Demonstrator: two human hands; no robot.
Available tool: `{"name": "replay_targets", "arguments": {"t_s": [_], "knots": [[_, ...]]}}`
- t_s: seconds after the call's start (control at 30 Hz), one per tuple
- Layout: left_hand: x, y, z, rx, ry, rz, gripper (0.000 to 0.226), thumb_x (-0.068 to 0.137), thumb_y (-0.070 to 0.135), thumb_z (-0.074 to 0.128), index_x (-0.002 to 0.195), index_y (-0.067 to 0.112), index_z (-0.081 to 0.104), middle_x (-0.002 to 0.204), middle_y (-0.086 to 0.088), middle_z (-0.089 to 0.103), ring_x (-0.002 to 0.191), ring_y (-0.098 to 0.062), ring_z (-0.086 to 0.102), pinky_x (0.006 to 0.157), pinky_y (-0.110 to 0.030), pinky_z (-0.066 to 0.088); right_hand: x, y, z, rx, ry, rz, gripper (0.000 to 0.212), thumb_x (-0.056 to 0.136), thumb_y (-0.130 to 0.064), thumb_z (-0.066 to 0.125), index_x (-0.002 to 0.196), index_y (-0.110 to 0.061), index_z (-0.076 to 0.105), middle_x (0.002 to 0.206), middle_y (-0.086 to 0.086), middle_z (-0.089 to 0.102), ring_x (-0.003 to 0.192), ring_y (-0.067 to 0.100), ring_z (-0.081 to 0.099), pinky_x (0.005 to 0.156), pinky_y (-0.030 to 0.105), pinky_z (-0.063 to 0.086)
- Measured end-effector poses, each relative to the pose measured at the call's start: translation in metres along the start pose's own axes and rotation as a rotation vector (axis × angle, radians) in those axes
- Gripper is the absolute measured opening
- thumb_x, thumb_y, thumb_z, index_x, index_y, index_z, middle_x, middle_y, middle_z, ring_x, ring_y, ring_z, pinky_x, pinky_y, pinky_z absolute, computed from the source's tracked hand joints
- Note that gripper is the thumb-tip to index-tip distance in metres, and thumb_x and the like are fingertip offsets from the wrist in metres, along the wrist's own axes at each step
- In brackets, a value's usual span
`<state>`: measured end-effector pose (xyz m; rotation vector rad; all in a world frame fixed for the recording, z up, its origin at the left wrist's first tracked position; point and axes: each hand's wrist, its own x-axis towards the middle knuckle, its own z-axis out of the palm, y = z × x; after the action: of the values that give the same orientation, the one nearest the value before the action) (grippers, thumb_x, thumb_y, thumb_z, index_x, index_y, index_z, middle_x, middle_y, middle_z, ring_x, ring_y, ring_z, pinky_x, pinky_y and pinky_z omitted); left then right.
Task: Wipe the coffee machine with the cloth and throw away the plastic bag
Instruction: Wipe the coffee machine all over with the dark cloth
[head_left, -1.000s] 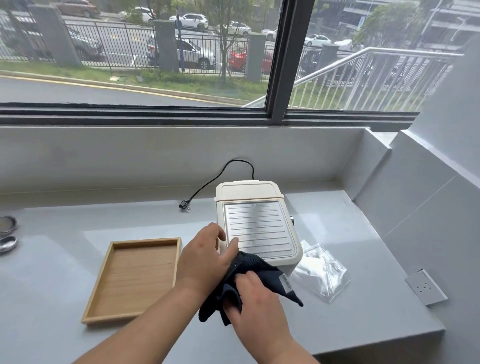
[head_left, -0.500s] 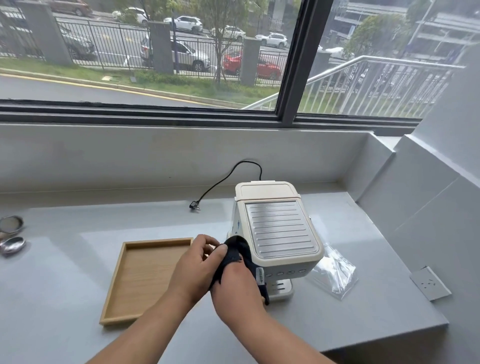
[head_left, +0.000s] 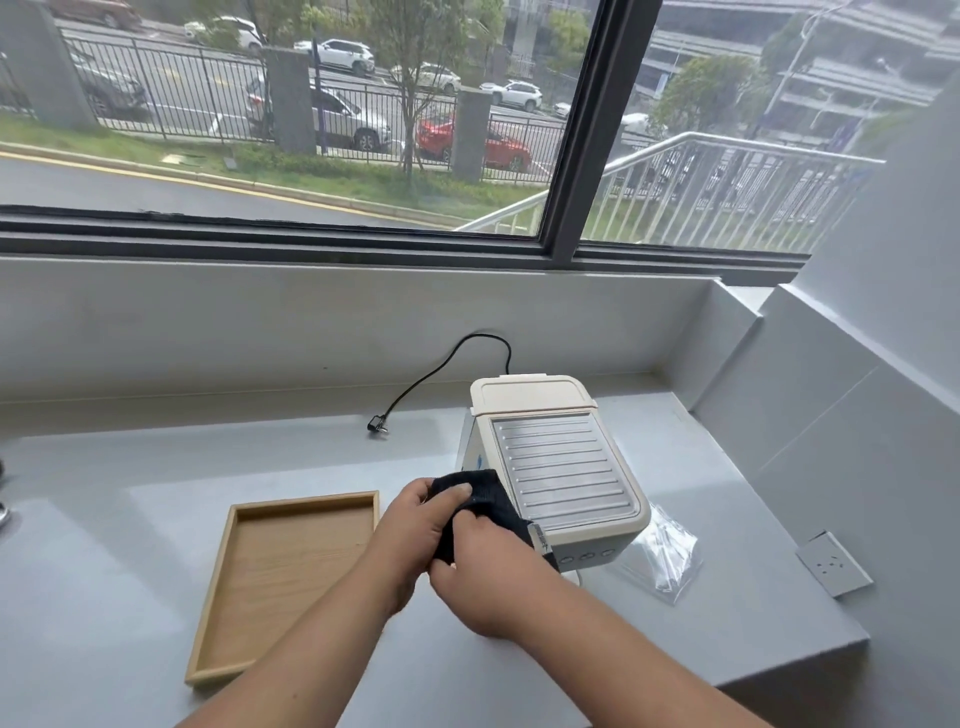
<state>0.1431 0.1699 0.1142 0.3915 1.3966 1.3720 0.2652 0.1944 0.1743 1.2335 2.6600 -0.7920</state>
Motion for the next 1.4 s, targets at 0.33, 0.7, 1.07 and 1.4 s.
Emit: {"name": "replay_targets", "arguments": {"t_s": [0.33,0.7,1.07,1.4], "knots": [[0.019,0.006,0.024,0.187,0.312,0.223,0.023,0.079,0.030,0.070,0.086,0.044,0.052,0.103,-0.011,0.069,0.062,-0.026,0.063,0.048,-0.033,0.044,-0.036,0.029,-0.003,-0.104,0.278,-0.253,0.041,0.097,-0.044,0.038,0.135,-0.033,0.042,0.124,-0.009,0.054,0.101,0.020,0.061,0.077,0.033,0.043],[0.005,-0.004,0.040,0.104,0.253,0.086,0.061,0.068,0.063,0.083,0.102,0.015,0.066,0.086,0.000,0.074,0.071,-0.015,0.068,0.068,-0.035,0.050,-0.024,0.060,-0.023,0.048,0.199,-0.539,0.026,0.098,-0.025,0.043,0.122,-0.019,0.052,0.122,-0.003,0.053,0.110,0.015,0.050,0.097,0.029,0.043],[0.013,-0.023,0.056,0.192,0.486,0.115,0.014,0.100,0.020,0.068,0.104,0.031,0.075,0.103,-0.003,0.080,0.093,-0.027,0.076,0.085,-0.049,0.062,0.033,0.134,-0.078,-0.166,0.252,-0.442,0.056,0.101,-0.049,0.045,0.155,-0.035,0.040,0.162,0.001,0.040,0.152,0.032,0.026,0.126,0.046,0.019],[0.055,-0.003,0.068,-0.064,0.680,0.209,0.037,0.092,0.019,0.078,0.124,0.017,0.059,0.116,-0.008,0.072,0.101,-0.028,0.074,0.090,-0.047,0.061,0.044,0.151,-0.061,-0.253,0.184,-0.440,0.065,0.100,-0.059,0.024,0.161,-0.040,0.021,0.173,-0.001,0.016,0.159,0.030,0.002,0.128,0.050,-0.003]]}}
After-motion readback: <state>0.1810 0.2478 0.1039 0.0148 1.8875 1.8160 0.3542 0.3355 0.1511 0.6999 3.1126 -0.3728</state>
